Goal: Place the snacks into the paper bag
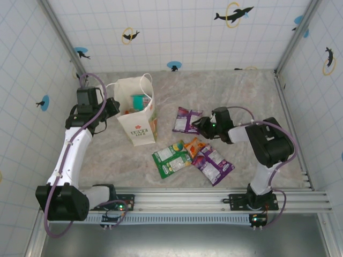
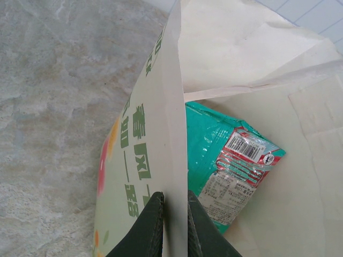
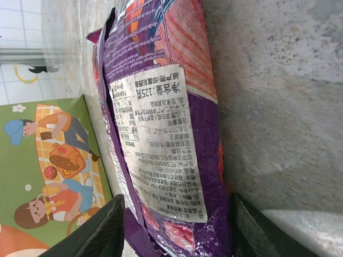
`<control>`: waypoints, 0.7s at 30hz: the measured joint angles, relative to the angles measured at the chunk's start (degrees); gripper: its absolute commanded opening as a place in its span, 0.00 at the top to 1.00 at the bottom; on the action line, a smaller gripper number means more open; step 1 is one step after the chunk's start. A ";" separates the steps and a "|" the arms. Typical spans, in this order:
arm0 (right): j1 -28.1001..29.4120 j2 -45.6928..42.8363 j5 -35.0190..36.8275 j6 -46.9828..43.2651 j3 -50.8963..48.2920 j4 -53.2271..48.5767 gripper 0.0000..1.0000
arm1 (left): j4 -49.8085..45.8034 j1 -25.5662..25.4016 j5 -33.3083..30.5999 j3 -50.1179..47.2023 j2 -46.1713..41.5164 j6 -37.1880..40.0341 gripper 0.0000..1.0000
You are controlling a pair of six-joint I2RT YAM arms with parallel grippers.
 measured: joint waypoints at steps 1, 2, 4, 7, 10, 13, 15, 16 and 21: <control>0.00 0.22 0.00 0.00 0.04 0.31 0.49 | 0.00 0.00 0.00 0.00 0.00 0.00 0.86; 0.00 0.42 -0.02 -0.02 0.13 0.52 0.49 | 0.00 0.00 -0.02 0.00 0.00 0.00 0.86; 0.02 0.98 0.04 -0.55 0.59 0.74 0.52 | 0.00 0.00 -0.02 0.00 0.00 0.00 0.86; 0.17 2.14 0.61 -1.81 1.90 0.42 0.58 | 0.00 0.00 -0.02 0.00 0.00 0.00 0.86; 0.33 3.06 1.73 -3.74 2.78 0.15 0.71 | 0.00 0.00 -0.20 0.00 0.00 0.00 0.86; 0.33 3.61 2.58 -5.29 3.26 -0.76 0.88 | -0.02 0.00 -0.39 0.00 0.00 0.00 0.86; 0.33 3.65 2.93 -6.16 3.39 -1.29 0.96 | -0.02 0.00 -0.42 0.00 0.00 0.00 0.86; 0.35 3.63 3.13 -6.69 3.54 -1.57 0.99 | -0.02 0.00 -0.42 0.00 0.00 0.00 0.86; 1.03 2.49 4.76 -9.44 3.91 -3.82 1.00 | -0.04 0.00 -0.44 0.00 0.00 0.00 0.86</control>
